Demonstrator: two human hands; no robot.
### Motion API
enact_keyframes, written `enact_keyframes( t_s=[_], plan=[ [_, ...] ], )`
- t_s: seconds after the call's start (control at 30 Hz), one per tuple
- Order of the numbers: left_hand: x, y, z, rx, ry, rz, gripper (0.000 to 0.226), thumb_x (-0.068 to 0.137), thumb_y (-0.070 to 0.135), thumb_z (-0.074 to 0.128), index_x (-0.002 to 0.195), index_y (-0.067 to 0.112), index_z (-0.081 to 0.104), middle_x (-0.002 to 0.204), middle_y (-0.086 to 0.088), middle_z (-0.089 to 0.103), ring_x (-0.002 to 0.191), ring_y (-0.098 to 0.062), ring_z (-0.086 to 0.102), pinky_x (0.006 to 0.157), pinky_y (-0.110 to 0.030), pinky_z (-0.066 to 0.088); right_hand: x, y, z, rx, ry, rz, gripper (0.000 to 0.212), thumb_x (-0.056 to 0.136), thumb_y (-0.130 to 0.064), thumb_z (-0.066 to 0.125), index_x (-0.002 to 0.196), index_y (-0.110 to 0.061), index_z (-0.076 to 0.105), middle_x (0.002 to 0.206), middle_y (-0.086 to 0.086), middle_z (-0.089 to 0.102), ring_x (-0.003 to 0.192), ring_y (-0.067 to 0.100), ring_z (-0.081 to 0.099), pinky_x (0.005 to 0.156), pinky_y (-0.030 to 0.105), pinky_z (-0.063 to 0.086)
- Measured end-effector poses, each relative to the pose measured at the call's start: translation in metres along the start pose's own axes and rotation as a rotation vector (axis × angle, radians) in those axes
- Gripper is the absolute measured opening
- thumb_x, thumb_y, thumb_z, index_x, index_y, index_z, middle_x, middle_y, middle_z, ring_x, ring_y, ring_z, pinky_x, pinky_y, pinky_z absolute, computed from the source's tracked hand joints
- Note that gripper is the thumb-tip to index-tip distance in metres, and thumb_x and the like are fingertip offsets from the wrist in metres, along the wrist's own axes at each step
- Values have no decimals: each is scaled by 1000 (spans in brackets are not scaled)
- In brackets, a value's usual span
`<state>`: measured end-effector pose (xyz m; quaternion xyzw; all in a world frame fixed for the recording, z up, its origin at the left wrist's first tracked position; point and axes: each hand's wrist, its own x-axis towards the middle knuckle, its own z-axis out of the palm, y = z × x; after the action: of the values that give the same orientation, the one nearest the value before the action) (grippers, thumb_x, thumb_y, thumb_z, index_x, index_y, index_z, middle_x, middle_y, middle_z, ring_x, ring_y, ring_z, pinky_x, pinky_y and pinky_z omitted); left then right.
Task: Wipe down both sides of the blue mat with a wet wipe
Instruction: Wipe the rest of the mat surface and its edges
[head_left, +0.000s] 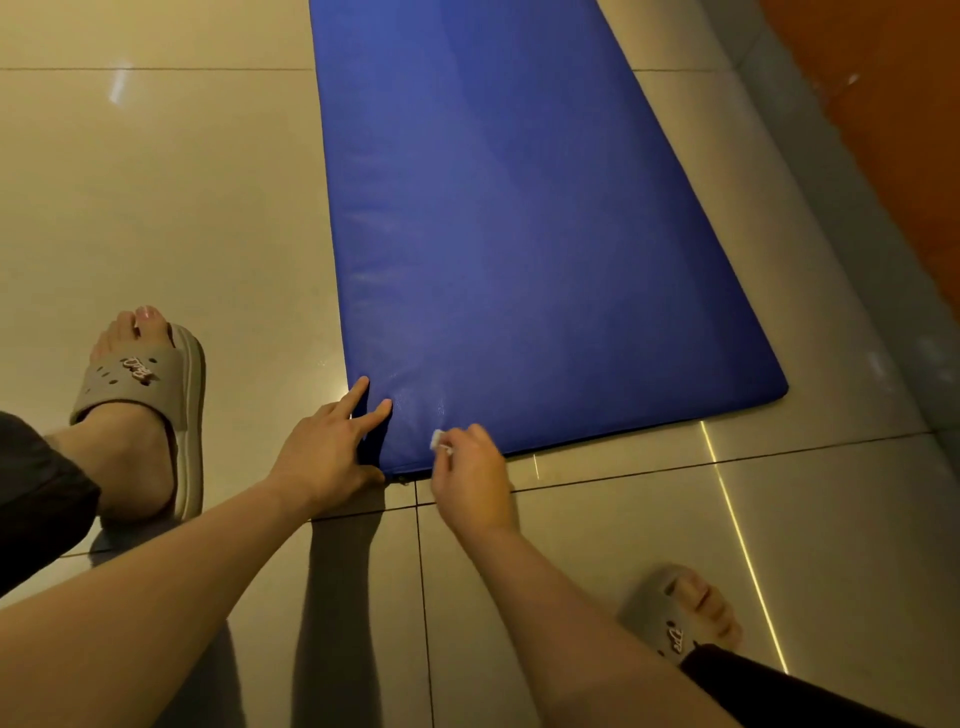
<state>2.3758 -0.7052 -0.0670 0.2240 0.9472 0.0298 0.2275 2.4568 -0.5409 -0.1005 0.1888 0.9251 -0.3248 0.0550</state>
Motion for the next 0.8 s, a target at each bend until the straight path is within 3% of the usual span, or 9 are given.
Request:
enact_keyframes(
  t_s=[0.1, 0.23, 0.33, 0.53, 0.7, 0.8],
  plan=[
    [0, -1, 1, 20, 20, 3, 93, 85, 61, 69, 159, 39, 18, 170, -2, 6, 139, -28, 41, 109, -40, 43, 13, 13, -12, -34, 12, 10, 14, 102, -22, 54, 114, -16, 60, 110, 1, 55, 90, 16, 63, 80, 31, 58],
    [0, -1, 3, 26, 27, 8, 92, 86, 61, 69, 159, 39, 18, 170, -3, 6, 140, -29, 41, 110, -40, 43, 47, 68, -67, -1, 225, 294, 6, 99, -17, 57, 105, -15, 58, 106, 3, 58, 88, 22, 63, 73, 34, 53],
    [0, 0, 5, 28, 19, 1, 91, 87, 61, 67, 159, 39, 16, 170, -1, 5, 141, -28, 39, 110, -40, 43, 55, 80, -81, 10, 293, 351, 9, 99, -16, 59, 108, -16, 57, 106, 3, 60, 87, 22, 62, 72, 38, 56],
    [0, 0, 8, 9, 22, -20, 91, 87, 61, 67, 159, 40, 15, 170, 1, 3, 142, -27, 35, 110, -40, 43, 12, 16, -22, 67, 150, 204, 17, 103, -25, 51, 114, -19, 63, 103, -5, 56, 85, 11, 59, 73, 26, 55],
    [1, -1, 10, -3, 35, -29, 93, 86, 61, 69, 159, 40, 15, 170, 2, 2, 141, -26, 36, 107, -38, 45, 0, -16, 8, 26, -89, -55, 18, 103, -28, 54, 119, -22, 60, 112, -3, 58, 97, 16, 63, 83, 31, 59],
    [1, -3, 10, -19, 33, -16, 92, 86, 60, 68, 159, 41, 15, 170, 3, 2, 143, -26, 33, 108, -39, 44, 17, 9, -10, -12, -54, -5, 8, 102, -23, 55, 108, -19, 59, 104, -1, 58, 89, 17, 64, 78, 35, 60]
  ],
)
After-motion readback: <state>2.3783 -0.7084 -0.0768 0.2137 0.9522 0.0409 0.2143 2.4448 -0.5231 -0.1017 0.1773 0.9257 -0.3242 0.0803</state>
